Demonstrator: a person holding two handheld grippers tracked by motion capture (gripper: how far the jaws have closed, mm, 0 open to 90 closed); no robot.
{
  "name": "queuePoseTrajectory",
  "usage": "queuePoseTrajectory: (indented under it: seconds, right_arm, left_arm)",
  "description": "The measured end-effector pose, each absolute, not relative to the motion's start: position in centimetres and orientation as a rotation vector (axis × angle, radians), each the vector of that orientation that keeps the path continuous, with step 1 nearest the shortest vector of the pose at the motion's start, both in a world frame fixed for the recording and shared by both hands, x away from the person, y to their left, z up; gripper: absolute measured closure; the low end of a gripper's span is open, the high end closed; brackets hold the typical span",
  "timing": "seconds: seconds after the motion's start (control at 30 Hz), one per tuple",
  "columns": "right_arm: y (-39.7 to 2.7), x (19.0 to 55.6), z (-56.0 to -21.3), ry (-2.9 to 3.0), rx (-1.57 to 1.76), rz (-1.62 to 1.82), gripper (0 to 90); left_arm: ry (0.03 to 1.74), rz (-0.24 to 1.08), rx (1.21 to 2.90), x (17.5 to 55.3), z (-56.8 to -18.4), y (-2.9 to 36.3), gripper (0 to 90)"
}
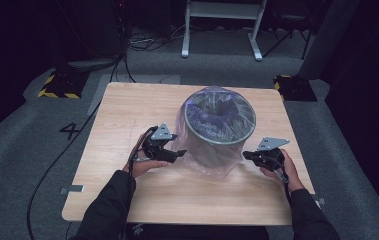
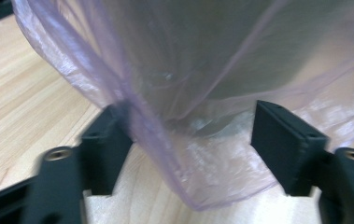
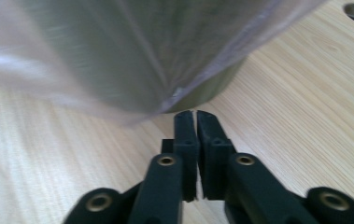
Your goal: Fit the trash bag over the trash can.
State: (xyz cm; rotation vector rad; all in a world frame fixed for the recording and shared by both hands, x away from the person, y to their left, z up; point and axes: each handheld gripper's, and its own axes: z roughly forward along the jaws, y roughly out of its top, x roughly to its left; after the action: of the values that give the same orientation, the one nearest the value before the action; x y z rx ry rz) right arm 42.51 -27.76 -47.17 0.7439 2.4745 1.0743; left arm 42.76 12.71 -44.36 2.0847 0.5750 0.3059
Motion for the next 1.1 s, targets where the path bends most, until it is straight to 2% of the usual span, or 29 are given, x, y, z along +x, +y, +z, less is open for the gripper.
queuePoseTrajectory:
  seconds: [0.23,0.4,0.47,0.53,0.63,0.8,1.1]
  right_arm:
    - [-28.3,43.2,-47.8,2.455,0.826,1.05,90.0]
    - [-29.0,43.0,-47.3,2.417,0.856,1.103,74.4]
    - [-29.4,42.8,-47.0,2.419,0.842,1.135,69.4]
    - [-29.6,42.5,-46.5,2.402,0.837,1.138,59.9]
    - [-30.3,42.2,-45.7,2.378,0.847,1.201,52.9]
    - [-31.1,41.7,-44.3,2.338,0.857,1.249,39.4]
    - [-31.4,41.0,-42.2,2.274,0.847,1.315,23.6]
  left_arm:
    - [0.631,0.311,2.073,42.3,-44.4,13.6,21.0]
    - [0.64,0.332,1.992,41.6,-43.7,14.5,16.2]
    - [0.649,0.353,1.959,41.2,-43.2,15.0,16.1]
    - [0.648,0.369,1.936,40.8,-42.8,15.3,16.2]
    - [0.658,0.393,1.912,40.2,-42.2,15.8,16.0]
    - [0.68,0.441,1.975,39.7,-42.3,16.2,15.7]
    - [0.731,0.413,2.072,39.4,-44.6,16.8,15.6]
